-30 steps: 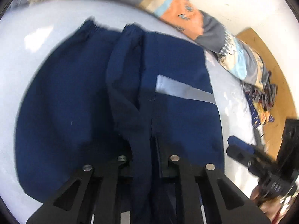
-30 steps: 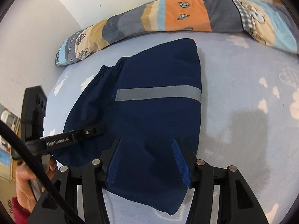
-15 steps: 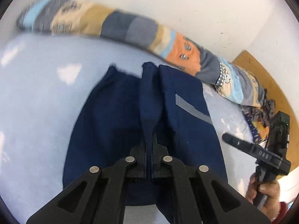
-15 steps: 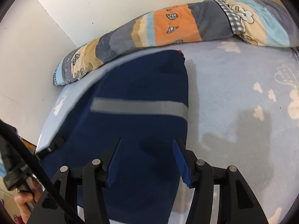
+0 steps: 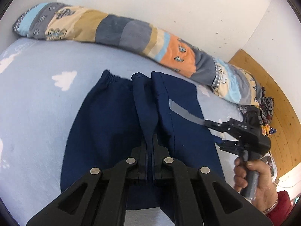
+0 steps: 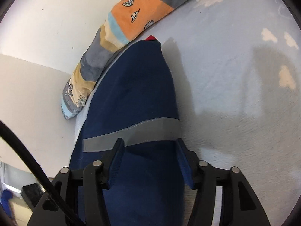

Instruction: Fold large clothes

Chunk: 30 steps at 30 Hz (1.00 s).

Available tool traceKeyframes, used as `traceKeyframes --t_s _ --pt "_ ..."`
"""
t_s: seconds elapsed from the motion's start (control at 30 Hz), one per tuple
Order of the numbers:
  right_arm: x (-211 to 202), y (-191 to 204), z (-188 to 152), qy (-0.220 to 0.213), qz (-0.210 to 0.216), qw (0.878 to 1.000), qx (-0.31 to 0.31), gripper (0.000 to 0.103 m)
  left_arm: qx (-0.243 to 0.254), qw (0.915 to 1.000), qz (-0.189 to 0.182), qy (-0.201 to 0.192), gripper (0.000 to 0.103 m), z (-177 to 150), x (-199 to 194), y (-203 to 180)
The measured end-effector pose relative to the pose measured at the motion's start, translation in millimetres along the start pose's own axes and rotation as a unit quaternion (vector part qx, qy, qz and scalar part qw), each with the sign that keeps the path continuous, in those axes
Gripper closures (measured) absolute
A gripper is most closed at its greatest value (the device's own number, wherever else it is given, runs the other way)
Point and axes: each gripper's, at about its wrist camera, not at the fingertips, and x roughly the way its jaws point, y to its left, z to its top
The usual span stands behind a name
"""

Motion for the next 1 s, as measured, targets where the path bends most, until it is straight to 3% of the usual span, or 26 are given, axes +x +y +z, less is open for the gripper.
traceKeyframes --t_s 0.1,0.23,0.3,0.43,0.5,0.57,0.67,0.8,0.83,0.93,1.0 --pt "-8 33 -5 -0.018 -0.011 0.998 -0.052 0.039 0.006 0.9995 0.009 -0.029 0.101 9 -23 0" --pt "-7 81 -18 -0.02 -0.02 0.992 -0.126 0.039 -0.022 0.9979 0.013 -0.059 0.101 21 -59 25" --pt "5 111 -29 -0.018 -0.052 0.982 -0.181 0.039 -0.04 0.9971 0.022 -0.061 0.101 24 -70 45" --pt "42 146 -58 -0.017 -0.168 0.948 -0.27 0.038 -0.066 0.9967 0.046 -0.008 0.101 11 -43 87" --pt "73 145 -69 0.007 -0.239 0.925 -0.296 0.03 -0.091 0.9938 0.054 0.036 0.101 -5 -12 106" --pt "78 134 -70 0.009 -0.259 0.921 -0.292 0.025 -0.076 0.9927 0.075 0.056 0.101 -12 4 108" --pt "68 114 -54 0.028 -0.232 0.942 -0.24 0.018 -0.069 0.9938 0.072 0.05 0.1 -7 0 108" --pt "35 121 -41 0.029 -0.166 0.962 -0.215 0.032 -0.044 0.9953 0.081 0.029 0.099 10 -21 99" --pt "23 129 -35 0.014 -0.158 0.961 -0.225 0.032 -0.042 0.9956 0.082 0.019 0.099 14 -27 97" --pt "3 159 -27 -0.033 -0.167 0.942 -0.291 0.032 -0.043 0.9944 0.097 0.0 0.097 24 -44 93" --pt "5 169 -22 -0.035 -0.154 0.938 -0.307 0.035 -0.03 0.9922 0.12 -0.02 0.097 29 -58 90"
